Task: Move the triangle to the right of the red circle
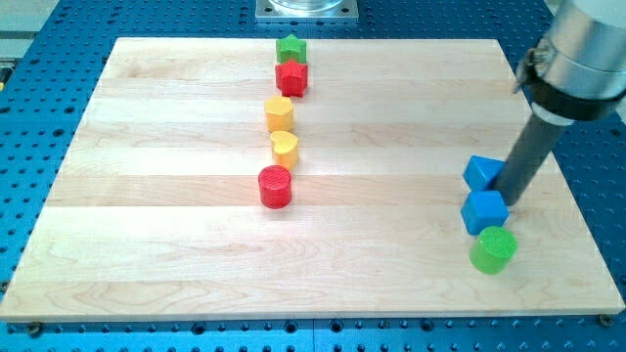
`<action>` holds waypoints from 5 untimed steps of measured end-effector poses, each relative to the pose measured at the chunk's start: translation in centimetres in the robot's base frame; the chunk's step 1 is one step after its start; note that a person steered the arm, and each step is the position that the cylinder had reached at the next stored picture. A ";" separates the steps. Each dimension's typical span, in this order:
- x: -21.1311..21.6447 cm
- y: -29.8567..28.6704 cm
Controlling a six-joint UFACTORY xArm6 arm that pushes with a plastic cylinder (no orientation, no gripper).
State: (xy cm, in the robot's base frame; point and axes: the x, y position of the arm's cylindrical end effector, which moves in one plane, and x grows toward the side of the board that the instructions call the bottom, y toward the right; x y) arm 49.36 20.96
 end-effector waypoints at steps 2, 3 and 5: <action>-4.4 -2.1; -0.9 -10.5; -5.3 -10.6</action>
State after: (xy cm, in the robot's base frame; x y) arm 44.04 10.37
